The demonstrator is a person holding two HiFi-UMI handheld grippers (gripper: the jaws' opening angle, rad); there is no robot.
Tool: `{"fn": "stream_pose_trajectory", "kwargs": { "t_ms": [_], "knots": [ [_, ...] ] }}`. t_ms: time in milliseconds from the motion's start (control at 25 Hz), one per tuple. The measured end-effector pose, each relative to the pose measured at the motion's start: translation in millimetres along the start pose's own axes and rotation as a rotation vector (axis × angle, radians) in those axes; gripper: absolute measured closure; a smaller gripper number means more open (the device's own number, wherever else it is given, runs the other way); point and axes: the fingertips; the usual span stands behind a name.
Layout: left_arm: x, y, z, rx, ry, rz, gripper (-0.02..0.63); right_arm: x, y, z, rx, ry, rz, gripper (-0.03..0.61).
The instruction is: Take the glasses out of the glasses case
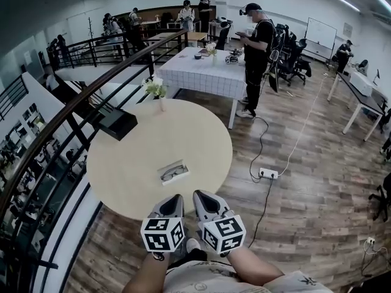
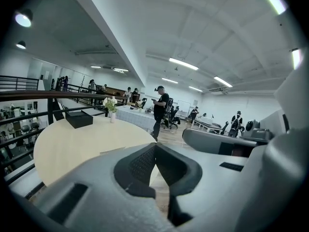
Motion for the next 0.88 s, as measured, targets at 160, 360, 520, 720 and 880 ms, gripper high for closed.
{"fn": "stream_pose_trajectory", "kwargs": {
  "t_ms": [160,360,520,720,880],
  "knots": [
    [-8,34,-11,0.002,0.008,-0.002,0.601,-3,29,20,0.006,-0.004,-0.002,0.563],
    [-19,79,-29,0.008,0.010,-0.012,0.601,-5,72,45,0.013,-0.012,-0.009,0.563],
    [-27,114,-50,0.006,0.002,-0.010,0.601,-2,106,63,0.017,-0.019,-0.013,0.563],
    [-30,145,-68,0.004,-0.001,-0.017,0.601,4,136,79,0.022,-0.016,-0.020,0.563],
    [-27,158,-84,-0.014,-0.005,-0.034,0.601,12,154,86,0.016,-0.007,-0.043,0.563]
  ]
}}
Point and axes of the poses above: the fingertips, and each gripper's own axes: y forward along the fingers, z to its right, x out of its underside, and after that the axes turned 14 degrees about z, right-handed
